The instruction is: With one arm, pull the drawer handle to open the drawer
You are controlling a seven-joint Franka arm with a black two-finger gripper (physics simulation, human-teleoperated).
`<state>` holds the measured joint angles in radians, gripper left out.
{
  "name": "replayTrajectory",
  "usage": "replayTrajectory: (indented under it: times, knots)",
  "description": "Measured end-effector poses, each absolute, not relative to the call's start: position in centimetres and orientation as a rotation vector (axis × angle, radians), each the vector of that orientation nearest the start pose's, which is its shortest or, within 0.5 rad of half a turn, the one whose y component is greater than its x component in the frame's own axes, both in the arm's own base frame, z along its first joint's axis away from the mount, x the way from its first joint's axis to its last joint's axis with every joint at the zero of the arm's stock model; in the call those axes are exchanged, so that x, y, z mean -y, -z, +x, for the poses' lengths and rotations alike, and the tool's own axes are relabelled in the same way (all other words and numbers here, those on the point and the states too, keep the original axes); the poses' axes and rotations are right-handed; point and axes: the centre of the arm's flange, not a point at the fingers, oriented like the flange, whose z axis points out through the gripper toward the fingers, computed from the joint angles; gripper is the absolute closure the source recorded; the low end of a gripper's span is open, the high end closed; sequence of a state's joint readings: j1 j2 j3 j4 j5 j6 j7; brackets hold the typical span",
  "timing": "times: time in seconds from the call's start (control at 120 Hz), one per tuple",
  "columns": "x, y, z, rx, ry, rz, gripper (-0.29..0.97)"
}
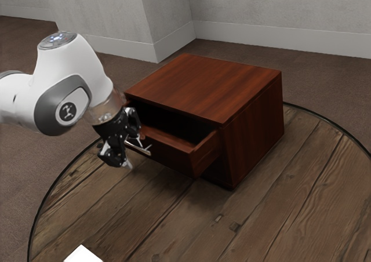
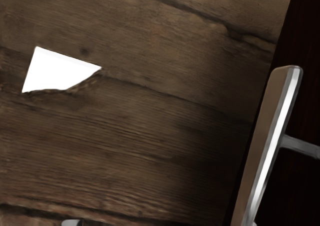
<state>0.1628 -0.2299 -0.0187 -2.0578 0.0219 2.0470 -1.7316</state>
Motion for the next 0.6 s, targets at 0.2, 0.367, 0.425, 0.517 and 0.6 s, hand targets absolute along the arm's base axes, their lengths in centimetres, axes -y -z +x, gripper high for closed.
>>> replayTrajectory:
  times: [0.2, 0.367, 0.425, 0.517, 0.6]
  knots:
    - [-7.5, -56.1, 48.4, -2.436, -0.238, 1.762, 0.34]
    - [-7.3, -56.7, 46.8, -2.450, -0.226, 1.760, 0.36]
    - [-7.2, -56.8, 46.2, -2.459, -0.219, 1.764, 0.37]
    - [-7.4, -56.9, 45.6, -2.476, -0.223, 1.785, 0.38]
    - [-8.0, -56.9, 44.8, -2.499, -0.220, 1.791, 0.38]
